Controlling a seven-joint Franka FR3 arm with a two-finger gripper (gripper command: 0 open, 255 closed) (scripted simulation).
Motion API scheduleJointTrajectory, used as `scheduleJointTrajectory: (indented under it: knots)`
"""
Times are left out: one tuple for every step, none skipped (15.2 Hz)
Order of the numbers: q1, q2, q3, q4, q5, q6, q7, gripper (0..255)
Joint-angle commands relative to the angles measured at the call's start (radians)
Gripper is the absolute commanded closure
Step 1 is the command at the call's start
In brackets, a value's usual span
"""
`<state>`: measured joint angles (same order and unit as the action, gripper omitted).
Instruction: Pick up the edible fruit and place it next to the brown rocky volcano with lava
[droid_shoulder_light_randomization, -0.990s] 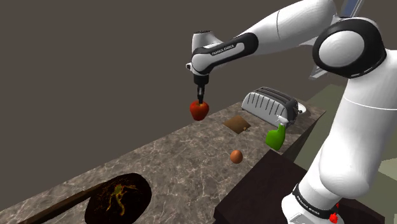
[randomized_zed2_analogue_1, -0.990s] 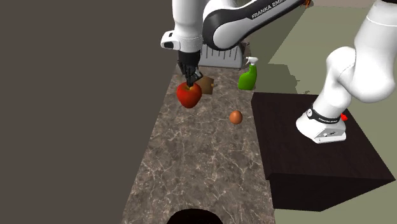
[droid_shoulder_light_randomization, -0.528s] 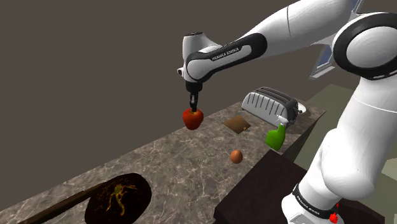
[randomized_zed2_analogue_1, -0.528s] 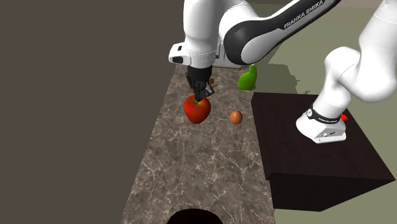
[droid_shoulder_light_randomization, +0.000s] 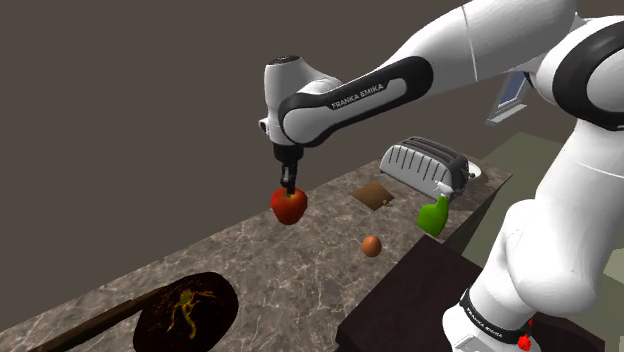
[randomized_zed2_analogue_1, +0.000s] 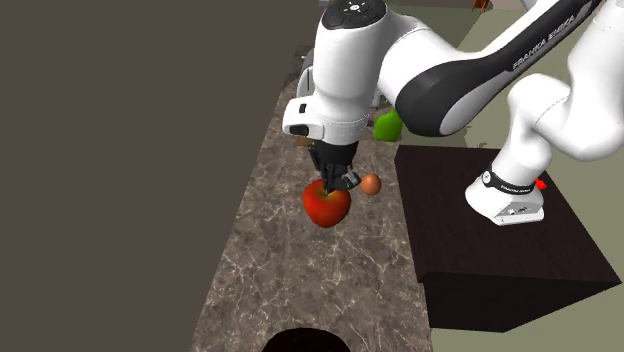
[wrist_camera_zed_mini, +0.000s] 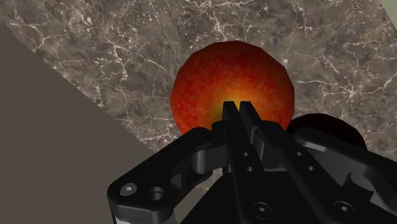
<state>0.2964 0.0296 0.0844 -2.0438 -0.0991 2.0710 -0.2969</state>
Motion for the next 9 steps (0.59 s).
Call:
scheduleJointTrajectory:
  knots:
    - [0.026, -0.003, 0.024, 0.0, 0.0, -0.006, 0.051, 255]
    - [0.038, -0.002, 0.036, 0.0, 0.0, -0.009, 0.075, 255]
    - [0.05, -0.001, 0.048, 0.002, -0.001, -0.012, 0.099, 255]
    - [0.062, 0.001, 0.059, 0.005, -0.001, -0.015, 0.123, 255]
    - [0.075, 0.004, 0.071, 0.01, -0.001, -0.018, 0.147, 255]
    - [0.087, 0.008, 0.083, 0.015, -0.002, -0.021, 0.171, 255]
    - [0.099, 0.013, 0.094, 0.022, -0.003, -0.025, 0.195, 255]
    - [0.112, 0.019, 0.106, 0.029, -0.004, -0.029, 0.219, 255]
    - [0.124, 0.026, 0.117, 0.038, -0.005, -0.033, 0.243, 255]
